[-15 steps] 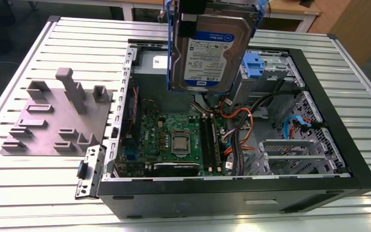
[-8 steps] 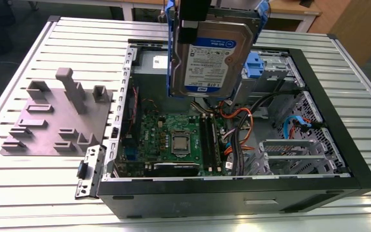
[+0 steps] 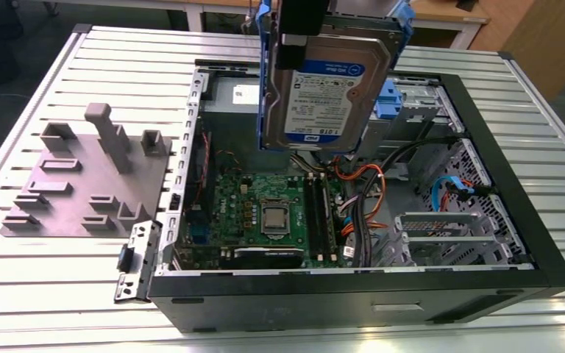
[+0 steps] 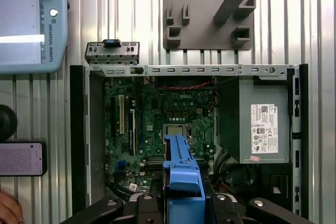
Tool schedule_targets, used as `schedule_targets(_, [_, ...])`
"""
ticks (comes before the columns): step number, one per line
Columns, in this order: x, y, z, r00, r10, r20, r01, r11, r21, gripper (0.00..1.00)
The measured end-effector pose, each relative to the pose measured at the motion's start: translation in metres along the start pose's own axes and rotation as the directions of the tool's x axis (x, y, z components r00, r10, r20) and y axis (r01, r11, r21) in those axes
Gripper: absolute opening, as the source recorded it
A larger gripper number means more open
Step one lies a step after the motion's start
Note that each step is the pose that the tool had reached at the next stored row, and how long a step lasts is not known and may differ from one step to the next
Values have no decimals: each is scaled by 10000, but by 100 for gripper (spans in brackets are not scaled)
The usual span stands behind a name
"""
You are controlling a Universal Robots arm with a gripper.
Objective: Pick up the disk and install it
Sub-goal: 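Insert the disk into the insertion slot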
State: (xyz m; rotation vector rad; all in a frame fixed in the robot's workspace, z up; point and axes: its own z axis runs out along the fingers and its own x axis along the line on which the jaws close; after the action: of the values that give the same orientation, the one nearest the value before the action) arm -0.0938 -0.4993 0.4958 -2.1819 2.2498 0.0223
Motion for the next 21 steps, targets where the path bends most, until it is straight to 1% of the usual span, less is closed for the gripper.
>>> schedule_targets(5, [0,-80,0,10000,0,-1,0,10000,-4,37])
schedule_targets(7, [0,-101,-1,10000,-1,-1,1,10000,-5,37])
schedule_targets(21, [6,-106,-1,10000,-1,-1,1,10000,-5,37])
